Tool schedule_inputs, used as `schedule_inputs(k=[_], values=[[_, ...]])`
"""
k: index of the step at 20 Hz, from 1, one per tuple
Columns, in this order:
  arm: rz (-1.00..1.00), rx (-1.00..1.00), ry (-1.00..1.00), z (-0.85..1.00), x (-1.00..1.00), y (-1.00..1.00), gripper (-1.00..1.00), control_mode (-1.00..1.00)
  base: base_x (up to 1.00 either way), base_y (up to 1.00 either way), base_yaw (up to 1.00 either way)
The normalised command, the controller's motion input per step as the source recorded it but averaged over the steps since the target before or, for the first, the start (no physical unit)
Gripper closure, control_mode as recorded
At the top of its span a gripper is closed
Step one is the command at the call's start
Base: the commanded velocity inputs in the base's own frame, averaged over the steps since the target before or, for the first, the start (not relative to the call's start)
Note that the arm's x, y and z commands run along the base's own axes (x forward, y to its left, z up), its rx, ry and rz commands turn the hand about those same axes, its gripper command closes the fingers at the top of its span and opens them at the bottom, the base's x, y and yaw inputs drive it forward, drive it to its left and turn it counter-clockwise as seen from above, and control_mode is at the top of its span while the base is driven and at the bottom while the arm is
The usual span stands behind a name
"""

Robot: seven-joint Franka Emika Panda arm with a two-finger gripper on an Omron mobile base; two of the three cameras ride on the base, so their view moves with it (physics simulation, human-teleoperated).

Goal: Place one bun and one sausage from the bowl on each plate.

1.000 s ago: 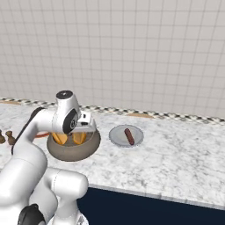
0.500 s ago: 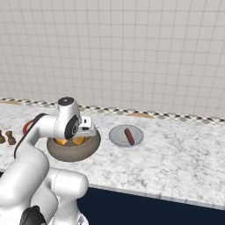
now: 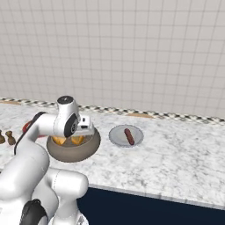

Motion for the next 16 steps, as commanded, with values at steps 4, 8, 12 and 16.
schedule_inputs(k=[4,8,12,16], values=[[0.0,0.0,-0.13,0.38,-0.46,-0.04,1.0,-1.0,0.0,0.0,0.0],[0.0,0.0,-0.29,1.0,-0.44,-0.34,1.0,-1.0,0.0,0.0,0.0],[0.0,0.0,-0.17,0.71,0.05,-0.73,1.0,-1.0,0.0,0.0,0.0],[0.0,0.0,-0.09,0.31,0.26,-0.81,1.0,-1.0,0.0,0.0,0.0]])
